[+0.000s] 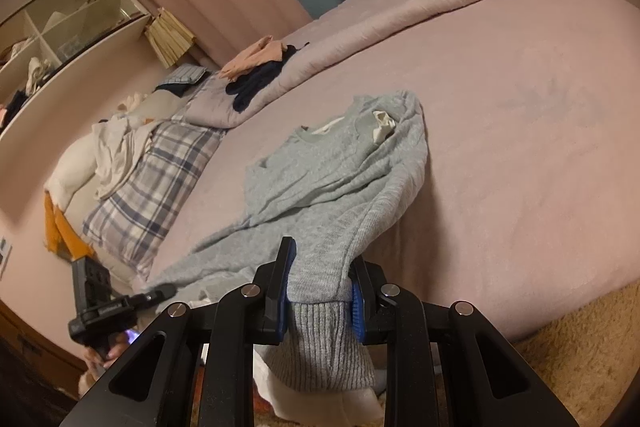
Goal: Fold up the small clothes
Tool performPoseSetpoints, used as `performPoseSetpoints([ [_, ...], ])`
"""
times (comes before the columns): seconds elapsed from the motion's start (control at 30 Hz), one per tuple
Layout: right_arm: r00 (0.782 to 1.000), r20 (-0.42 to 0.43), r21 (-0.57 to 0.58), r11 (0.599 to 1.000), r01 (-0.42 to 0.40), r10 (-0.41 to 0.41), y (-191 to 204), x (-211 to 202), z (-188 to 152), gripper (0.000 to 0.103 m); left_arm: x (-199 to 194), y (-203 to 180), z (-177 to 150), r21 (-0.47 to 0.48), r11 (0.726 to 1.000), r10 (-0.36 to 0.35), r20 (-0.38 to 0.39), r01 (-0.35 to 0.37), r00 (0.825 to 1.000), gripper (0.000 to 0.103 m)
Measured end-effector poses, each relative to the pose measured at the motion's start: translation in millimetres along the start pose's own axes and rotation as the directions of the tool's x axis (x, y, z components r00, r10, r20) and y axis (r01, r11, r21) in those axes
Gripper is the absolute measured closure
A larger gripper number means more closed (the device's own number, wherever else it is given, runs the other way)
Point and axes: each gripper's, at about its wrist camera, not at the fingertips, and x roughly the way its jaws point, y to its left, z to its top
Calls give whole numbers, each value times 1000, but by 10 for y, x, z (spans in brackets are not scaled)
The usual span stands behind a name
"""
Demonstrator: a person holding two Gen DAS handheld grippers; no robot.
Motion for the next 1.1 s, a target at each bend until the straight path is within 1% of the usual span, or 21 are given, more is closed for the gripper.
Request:
performPoseSetpoints([
  [0.17,1000,0,13,1000,-4,4,-59,2,22,78,30,-14,28,6,1000,1,-1,-1,1000,87],
  [0.5,1000,16,17,1000,0,0,-66,17,109,78,23,-93,130,22,1000,-12,30,11,999,87],
  [0.77,1000,18,27,1000,-1,1,-100,46,181,78,44,-106,180,29,1000,2,35,-3,999,87],
  [1.1,1000,29,37,999,3,-4,-105,63,222,78,65,-93,229,27,1000,-1,35,0,999,87],
])
